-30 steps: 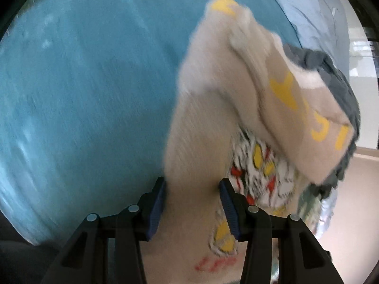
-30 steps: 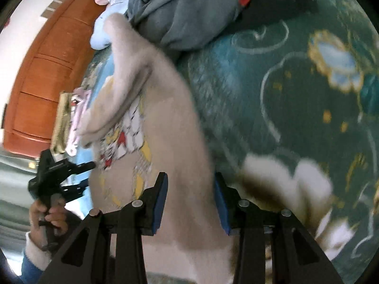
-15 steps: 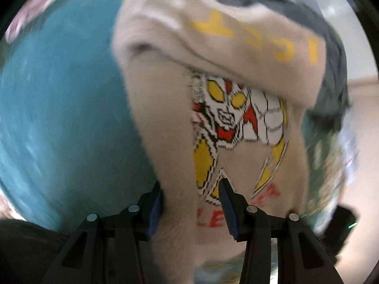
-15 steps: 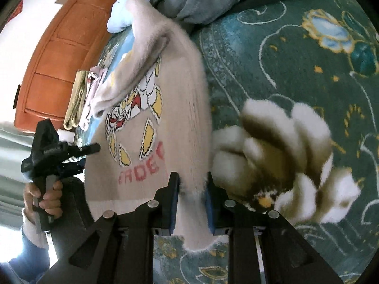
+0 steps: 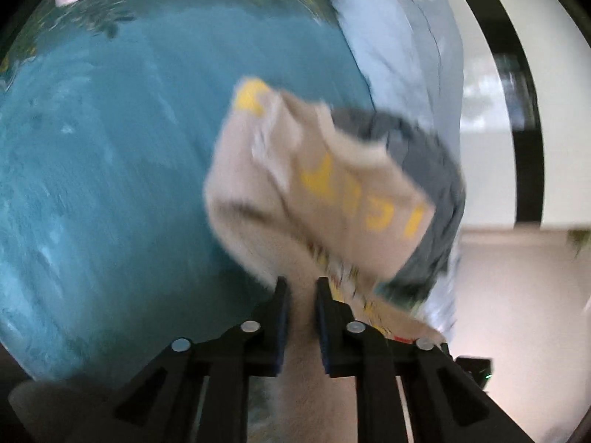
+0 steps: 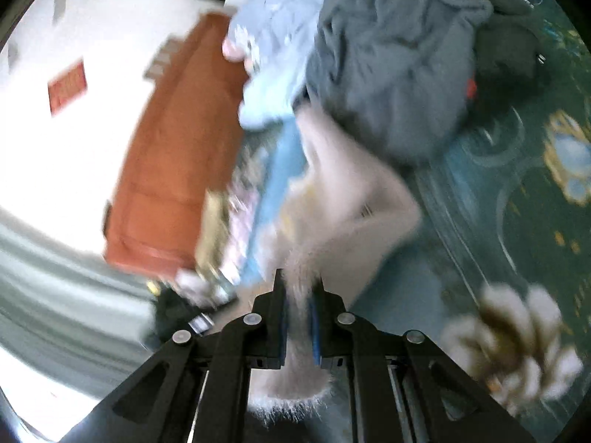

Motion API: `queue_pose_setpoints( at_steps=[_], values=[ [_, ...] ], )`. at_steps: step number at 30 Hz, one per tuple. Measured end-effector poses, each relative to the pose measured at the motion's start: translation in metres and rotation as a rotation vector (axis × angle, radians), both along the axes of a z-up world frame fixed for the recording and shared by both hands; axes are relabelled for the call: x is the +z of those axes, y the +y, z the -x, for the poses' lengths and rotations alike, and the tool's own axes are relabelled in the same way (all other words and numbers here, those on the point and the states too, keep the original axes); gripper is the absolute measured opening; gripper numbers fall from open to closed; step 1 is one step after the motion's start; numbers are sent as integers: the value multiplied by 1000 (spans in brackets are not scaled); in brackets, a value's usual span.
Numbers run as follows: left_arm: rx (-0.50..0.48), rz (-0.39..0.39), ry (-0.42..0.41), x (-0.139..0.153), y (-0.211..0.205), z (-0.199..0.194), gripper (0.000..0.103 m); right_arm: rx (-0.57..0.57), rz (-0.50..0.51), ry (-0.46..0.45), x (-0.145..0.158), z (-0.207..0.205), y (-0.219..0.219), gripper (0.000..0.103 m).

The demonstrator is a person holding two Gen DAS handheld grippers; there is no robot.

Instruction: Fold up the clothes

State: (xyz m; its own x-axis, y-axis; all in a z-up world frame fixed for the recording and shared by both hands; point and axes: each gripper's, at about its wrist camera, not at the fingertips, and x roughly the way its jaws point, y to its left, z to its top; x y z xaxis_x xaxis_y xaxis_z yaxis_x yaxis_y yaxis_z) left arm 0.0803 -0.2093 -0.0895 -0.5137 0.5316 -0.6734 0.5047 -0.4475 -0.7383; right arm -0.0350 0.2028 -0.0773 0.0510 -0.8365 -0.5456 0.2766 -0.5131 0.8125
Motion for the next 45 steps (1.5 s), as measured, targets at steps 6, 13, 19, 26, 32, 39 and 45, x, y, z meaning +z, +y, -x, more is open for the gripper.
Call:
queue_pose_setpoints(
  at_steps=[6,13,19,26,32,39,45],
  values=[
    [166,-58,15,-12,-40,30,5,-112,62,-72,11,61,-42,10],
    [100,109,93,5,-57,31,10,-130,-138,-87,-11,104,-108,10],
    [45,217,115,0,-44,52,39,-134,-118,-91,-12,109,-111,37],
    [-93,391,121,-4,-5,95,43,-91,-370,278,17,91,-105,41],
    [-84,391,109,-21,5,109,40,31,-432,355,0,82,-114,41],
    [-93,449,193,-14,25,103,13,36,-431,410,4,74,-135,16],
    [58,462,239,6,5,70,12,17,-317,395,20,71,-126,14]
  ],
)
